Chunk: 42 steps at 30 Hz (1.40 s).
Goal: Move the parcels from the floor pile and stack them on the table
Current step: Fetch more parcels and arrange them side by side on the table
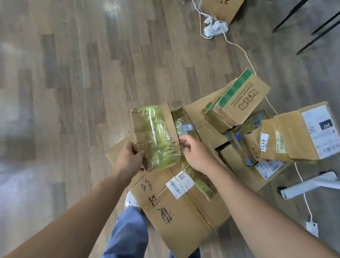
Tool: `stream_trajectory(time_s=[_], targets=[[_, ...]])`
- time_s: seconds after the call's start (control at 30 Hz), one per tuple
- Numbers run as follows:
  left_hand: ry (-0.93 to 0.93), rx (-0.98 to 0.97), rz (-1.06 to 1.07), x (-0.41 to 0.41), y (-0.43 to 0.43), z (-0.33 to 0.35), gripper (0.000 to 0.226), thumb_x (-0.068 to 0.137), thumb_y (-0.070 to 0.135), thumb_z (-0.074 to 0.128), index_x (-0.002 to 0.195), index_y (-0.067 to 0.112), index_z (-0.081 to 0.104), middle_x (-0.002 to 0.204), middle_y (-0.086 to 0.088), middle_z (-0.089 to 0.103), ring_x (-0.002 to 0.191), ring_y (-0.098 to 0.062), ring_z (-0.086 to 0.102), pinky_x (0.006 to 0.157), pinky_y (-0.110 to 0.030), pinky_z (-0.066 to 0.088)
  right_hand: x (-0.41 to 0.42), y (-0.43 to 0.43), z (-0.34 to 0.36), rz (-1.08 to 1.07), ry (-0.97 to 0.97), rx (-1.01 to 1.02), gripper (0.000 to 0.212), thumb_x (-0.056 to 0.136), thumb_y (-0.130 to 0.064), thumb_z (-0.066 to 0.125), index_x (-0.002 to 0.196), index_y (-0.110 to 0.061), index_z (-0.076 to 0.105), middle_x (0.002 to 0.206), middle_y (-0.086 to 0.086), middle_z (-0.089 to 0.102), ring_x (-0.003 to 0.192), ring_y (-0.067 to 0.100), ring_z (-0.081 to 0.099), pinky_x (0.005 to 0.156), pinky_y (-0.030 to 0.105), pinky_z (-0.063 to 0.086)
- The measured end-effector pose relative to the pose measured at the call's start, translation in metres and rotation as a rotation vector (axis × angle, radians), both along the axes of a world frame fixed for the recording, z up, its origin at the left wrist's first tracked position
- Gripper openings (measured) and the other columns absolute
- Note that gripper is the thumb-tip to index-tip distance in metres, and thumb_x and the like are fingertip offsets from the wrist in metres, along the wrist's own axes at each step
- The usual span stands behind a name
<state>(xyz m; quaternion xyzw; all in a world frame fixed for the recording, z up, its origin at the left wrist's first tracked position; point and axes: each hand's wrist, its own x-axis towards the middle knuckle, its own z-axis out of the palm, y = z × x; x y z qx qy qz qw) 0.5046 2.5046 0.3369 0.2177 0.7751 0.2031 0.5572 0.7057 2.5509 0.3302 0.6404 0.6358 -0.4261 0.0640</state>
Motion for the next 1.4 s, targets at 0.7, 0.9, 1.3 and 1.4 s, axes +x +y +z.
stream_trajectory(time_s=[0.7,0.9,1.3,1.4], targets=[[0.242,-0.155,-0.059,-0.006,-0.049,-0.100,0.021,0.087,0.009,0.047,0.107,0.004,0.048,0.090,-0.005,0.060,0.076,-0.022,0.059,0.068,-0.033,0.047,0.014,0.032,-0.074,-0.080,-0.380,0.070,0.050,0.100,-0.036,0.044,0.142,-0.011,0.035,0.135,0.012,0.052,0.121,0.032,0.050,0.092,0.043,0.045],[0.329,-0.131,-0.120,0.005,-0.039,-0.079,0.042,0.085,0.014,0.049,0.125,0.001,0.041,0.124,-0.015,0.043,0.110,-0.033,0.046,0.095,-0.043,0.040,0.009,0.044,-0.070,-0.160,-0.325,0.140,0.023,0.096,-0.036,0.054,0.089,-0.015,0.051,0.087,0.002,0.060,0.079,0.025,0.054,0.061,0.032,0.037],[0.120,0.106,-0.091,0.019,0.010,0.061,0.048,0.096,0.021,0.045,0.141,0.009,0.040,0.118,-0.005,0.055,0.072,-0.018,0.057,0.064,-0.034,0.050,0.008,0.036,0.104,-0.313,-0.140,0.267,0.018,0.097,-0.030,0.053,0.107,-0.014,0.054,0.102,0.003,0.059,0.090,0.024,0.057,0.075,0.038,0.048],[-0.057,0.176,-0.103,0.039,0.024,0.130,0.020,0.093,0.022,0.048,0.097,0.012,0.064,0.084,-0.005,0.063,0.074,-0.025,0.059,0.079,-0.045,0.057,0.018,0.015,0.168,-0.404,-0.124,0.311,0.018,0.100,-0.030,0.048,0.106,-0.014,0.053,0.102,0.001,0.057,0.086,0.022,0.054,0.067,0.033,0.040]])
